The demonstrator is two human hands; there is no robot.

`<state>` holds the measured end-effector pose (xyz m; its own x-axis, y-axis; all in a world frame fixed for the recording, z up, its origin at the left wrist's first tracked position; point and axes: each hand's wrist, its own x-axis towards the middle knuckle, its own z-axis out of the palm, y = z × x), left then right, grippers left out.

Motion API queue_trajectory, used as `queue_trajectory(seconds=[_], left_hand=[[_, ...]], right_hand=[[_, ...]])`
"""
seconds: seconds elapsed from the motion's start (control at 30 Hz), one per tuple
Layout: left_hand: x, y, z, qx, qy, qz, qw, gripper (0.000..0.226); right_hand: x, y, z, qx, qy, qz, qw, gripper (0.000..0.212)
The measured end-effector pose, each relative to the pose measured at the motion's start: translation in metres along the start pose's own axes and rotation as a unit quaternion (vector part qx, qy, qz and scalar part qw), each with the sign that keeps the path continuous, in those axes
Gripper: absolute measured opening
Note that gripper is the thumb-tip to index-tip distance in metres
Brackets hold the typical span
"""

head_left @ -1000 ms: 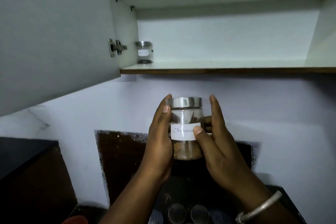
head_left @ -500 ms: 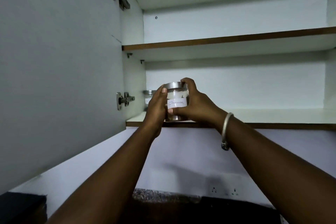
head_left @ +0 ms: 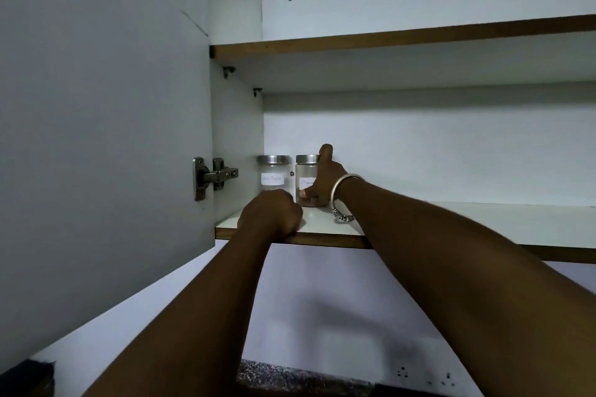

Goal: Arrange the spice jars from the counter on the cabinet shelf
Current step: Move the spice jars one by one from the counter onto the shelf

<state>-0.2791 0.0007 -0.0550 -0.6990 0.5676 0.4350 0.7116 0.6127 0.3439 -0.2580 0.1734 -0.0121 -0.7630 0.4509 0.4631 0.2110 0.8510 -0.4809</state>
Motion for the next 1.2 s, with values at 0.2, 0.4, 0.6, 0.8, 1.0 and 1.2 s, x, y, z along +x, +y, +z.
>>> queue_trajectory(seconds=[0.2, 0.4, 0.6, 0.8, 1.0, 1.2], left_hand=[[0.009, -0.006, 0.008, 0.022, 0.005, 0.019, 1.000, 0.037], [0.011, -0.008, 0.010, 0.028, 0.008, 0.040, 0.999, 0.026], [-0.005, -0.004, 0.001, -0.037, 0.084, 0.048, 0.995, 0.028], [-0.039, 0.003, -0.006, -0.099, 0.190, 0.105, 0.971, 0.035], [-0.090, 0.032, -0.008, -0.212, 0.222, 0.172, 0.936, 0.035], [-0.229, 0.049, 0.032, -0.315, 0.205, 0.220, 0.901, 0.038]], right_hand=[[0.035, 0.002, 0.019, -0.025, -0.004, 0.001, 1.000, 0.118], [0.037, 0.011, 0.020, -0.032, 0.008, -0.014, 0.999, 0.106], [0.012, 0.000, 0.004, -0.073, -0.009, 0.013, 0.997, 0.152], [-0.070, -0.024, -0.041, -0.027, -0.087, 0.012, 0.996, 0.105], [-0.181, -0.048, -0.057, 0.052, -0.006, -0.074, 0.996, 0.056], [-0.332, -0.027, -0.039, 0.141, 0.059, -0.120, 0.981, 0.039]])
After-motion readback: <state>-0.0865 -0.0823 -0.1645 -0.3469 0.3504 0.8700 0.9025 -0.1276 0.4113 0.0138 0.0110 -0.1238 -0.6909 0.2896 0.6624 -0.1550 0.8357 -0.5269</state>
